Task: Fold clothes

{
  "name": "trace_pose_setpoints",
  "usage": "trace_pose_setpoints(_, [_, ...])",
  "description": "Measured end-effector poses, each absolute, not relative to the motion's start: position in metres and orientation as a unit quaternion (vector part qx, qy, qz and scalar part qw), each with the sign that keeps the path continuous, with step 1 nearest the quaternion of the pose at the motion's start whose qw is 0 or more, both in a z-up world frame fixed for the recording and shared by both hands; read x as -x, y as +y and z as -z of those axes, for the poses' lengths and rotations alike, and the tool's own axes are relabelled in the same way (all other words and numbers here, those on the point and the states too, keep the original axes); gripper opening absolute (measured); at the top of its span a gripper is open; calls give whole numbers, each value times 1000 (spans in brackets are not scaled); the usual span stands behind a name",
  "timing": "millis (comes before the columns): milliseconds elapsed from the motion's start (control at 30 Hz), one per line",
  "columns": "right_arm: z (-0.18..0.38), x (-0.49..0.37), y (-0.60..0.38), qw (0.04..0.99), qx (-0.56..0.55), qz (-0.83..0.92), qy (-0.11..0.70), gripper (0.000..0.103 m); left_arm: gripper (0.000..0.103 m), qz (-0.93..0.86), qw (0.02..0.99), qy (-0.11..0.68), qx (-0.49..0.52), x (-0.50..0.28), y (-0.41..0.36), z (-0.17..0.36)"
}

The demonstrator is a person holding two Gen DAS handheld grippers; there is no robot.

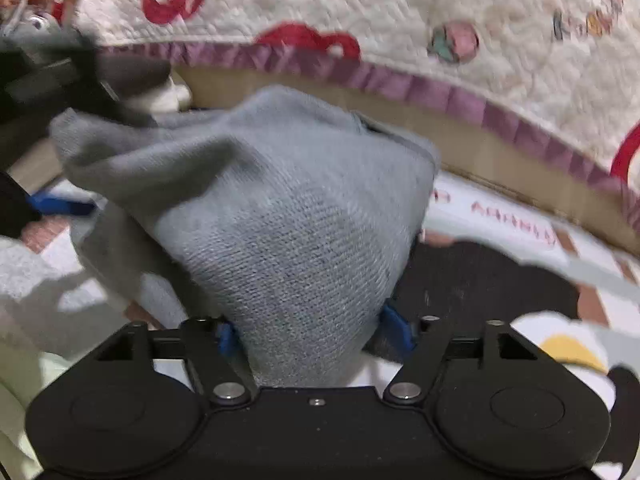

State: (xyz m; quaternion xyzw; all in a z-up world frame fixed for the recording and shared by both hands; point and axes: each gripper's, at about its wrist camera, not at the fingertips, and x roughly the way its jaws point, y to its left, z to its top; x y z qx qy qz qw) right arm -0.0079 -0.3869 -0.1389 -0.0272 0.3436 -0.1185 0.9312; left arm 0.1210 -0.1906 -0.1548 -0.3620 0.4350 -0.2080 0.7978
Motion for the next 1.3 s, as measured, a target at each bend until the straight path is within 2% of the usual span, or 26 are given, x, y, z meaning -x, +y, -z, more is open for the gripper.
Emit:
trace_pose_setpoints(33, [135, 12, -385, 936, 42, 115, 329, 53, 76, 209, 795, 435, 367, -124, -192, 161])
trace_pose_setpoints(67, [130, 16, -381, 939, 72, 116, 315, 36, 52, 213, 804, 429, 352, -125, -195, 161])
trace_pose_setpoints(100, [126, 20, -377, 941, 101, 118, 302, 30, 23, 220, 817, 421, 328, -127, -199, 158])
trace_pose_setpoints(233, [121, 32, -371, 934, 163, 118, 294, 24, 20, 217, 840, 395, 302, -122, -194, 145])
trace_pose_setpoints(400, [157, 45, -359, 917, 220, 103, 318, 24, 20, 187, 831, 411, 326, -124, -182, 158])
trace_pose_setpoints(500, [159, 57, -349, 917, 257, 75, 297, 25, 20, 172, 829, 416, 332, -125, -176, 163])
trace_pose_setpoints(667, [130, 69, -375, 933, 180, 9, 311, 25, 20, 173, 803, 422, 385, -127, -163, 173])
trace_pose_setpoints(767, [100, 70, -396, 958, 65, -25, 279, 22, 20, 176, 800, 423, 388, -129, -162, 174])
trace_pose_setpoints(833, [79, 71, -410, 966, -12, -47, 254, 28, 20, 175, 803, 422, 383, -128, -163, 173])
trace_pose_setpoints(867, [69, 71, -417, 967, -50, -57, 242, 36, 20, 175, 805, 422, 379, -128, -164, 173])
trace_pose_setpoints(967, [63, 41, -430, 965, -90, -28, 244, 36, 20, 176, 810, 420, 368, -127, -165, 170])
trace_pose_setpoints(1067, [91, -1, -437, 948, -101, -53, 297, 36, 21, 178, 808, 422, 371, -127, -161, 171])
trace_pose_setpoints(1167, [130, -25, -411, 927, -50, -68, 366, 38, 23, 170, 810, 421, 370, -122, -152, 168])
trace_pose_setpoints(1233, [143, -22, -384, 929, 32, -62, 363, 40, 25, 161, 815, 415, 370, -118, -143, 164])
trace_pose_setpoints(1300, [151, -19, -365, 927, 95, -53, 358, 48, 25, 151, 823, 401, 373, -115, -134, 159])
